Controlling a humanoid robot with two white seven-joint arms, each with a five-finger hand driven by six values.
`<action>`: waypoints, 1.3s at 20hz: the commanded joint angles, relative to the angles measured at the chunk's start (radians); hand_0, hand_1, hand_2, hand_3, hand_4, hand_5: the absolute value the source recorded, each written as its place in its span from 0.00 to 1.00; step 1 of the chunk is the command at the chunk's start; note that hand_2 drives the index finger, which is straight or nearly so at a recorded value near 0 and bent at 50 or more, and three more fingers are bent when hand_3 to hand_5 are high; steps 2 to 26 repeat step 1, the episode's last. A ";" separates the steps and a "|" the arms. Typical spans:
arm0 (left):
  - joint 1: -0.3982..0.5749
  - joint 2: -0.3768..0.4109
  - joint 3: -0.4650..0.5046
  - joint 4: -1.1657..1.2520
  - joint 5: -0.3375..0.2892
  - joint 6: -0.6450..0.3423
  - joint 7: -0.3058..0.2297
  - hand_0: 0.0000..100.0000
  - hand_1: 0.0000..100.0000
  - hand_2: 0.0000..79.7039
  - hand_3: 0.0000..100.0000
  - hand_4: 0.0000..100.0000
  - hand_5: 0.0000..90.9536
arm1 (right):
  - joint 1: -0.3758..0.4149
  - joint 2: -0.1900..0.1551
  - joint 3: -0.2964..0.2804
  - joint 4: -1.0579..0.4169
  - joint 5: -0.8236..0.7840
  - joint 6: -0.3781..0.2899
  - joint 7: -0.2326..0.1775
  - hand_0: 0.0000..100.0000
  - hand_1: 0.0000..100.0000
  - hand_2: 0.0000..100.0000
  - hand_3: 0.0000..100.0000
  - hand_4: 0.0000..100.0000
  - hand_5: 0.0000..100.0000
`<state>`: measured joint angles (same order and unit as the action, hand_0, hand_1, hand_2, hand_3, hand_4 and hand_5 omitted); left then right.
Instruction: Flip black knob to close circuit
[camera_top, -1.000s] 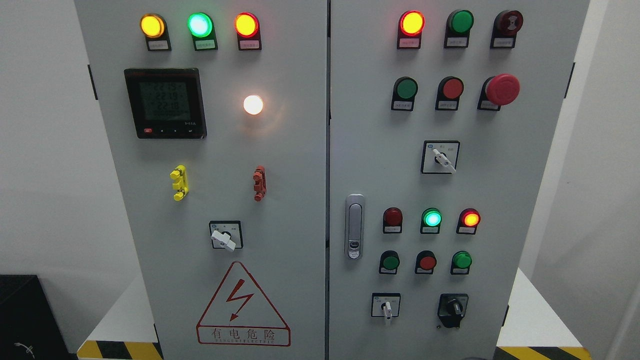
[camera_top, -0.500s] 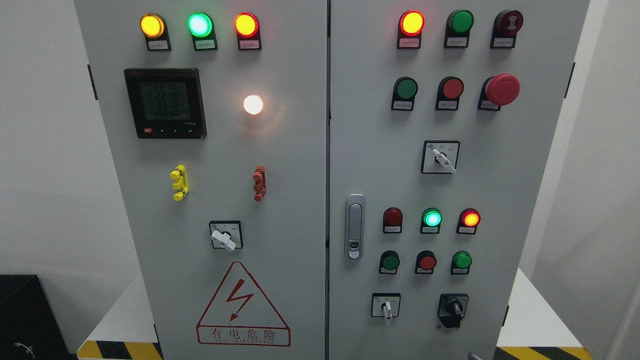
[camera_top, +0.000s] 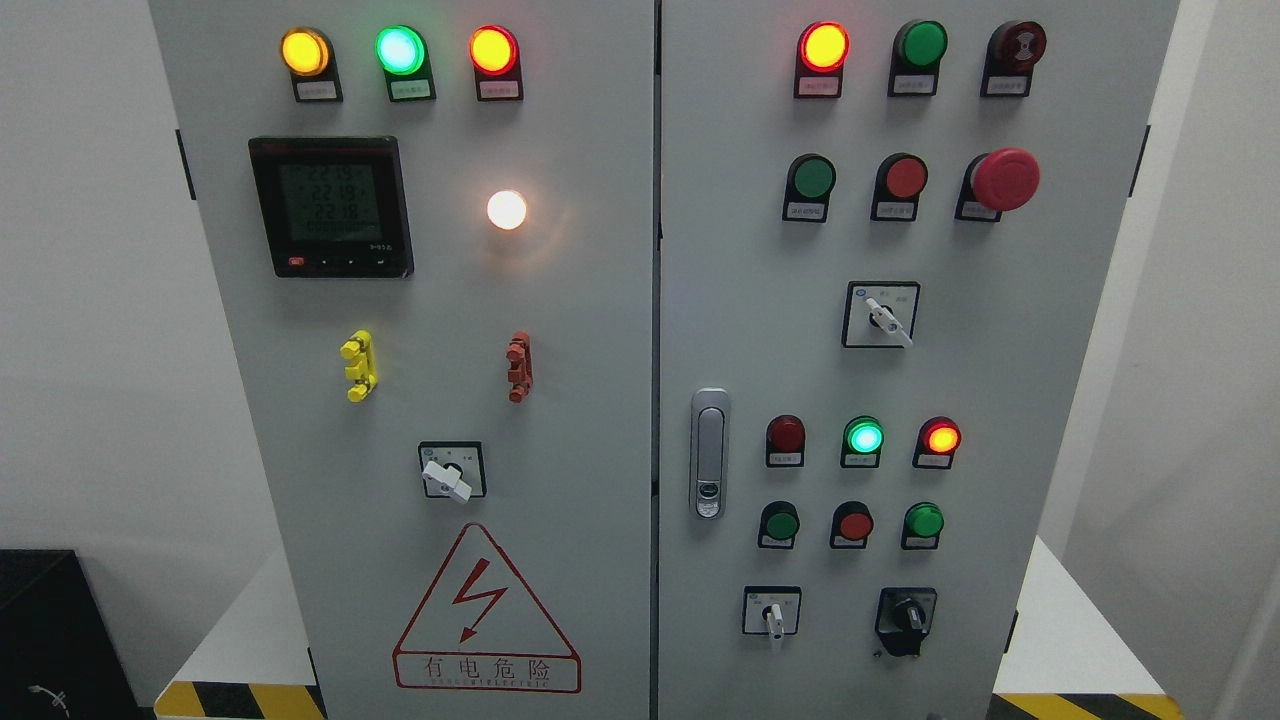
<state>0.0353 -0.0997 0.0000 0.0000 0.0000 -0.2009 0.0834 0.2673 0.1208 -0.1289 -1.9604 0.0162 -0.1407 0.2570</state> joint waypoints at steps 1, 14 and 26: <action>0.000 0.000 -0.021 0.021 -0.020 -0.002 -0.001 0.12 0.56 0.00 0.00 0.00 0.00 | 0.004 -0.001 0.003 0.006 -0.027 0.001 0.002 0.00 0.09 0.00 0.00 0.00 0.00; 0.000 0.000 -0.021 0.021 -0.020 -0.002 -0.001 0.12 0.56 0.00 0.00 0.00 0.00 | 0.004 -0.001 0.003 0.006 -0.027 0.001 0.002 0.00 0.09 0.00 0.00 0.00 0.00; 0.000 0.000 -0.021 0.021 -0.020 -0.002 -0.001 0.12 0.56 0.00 0.00 0.00 0.00 | 0.004 -0.001 0.003 0.006 -0.027 0.001 0.002 0.00 0.09 0.00 0.00 0.00 0.00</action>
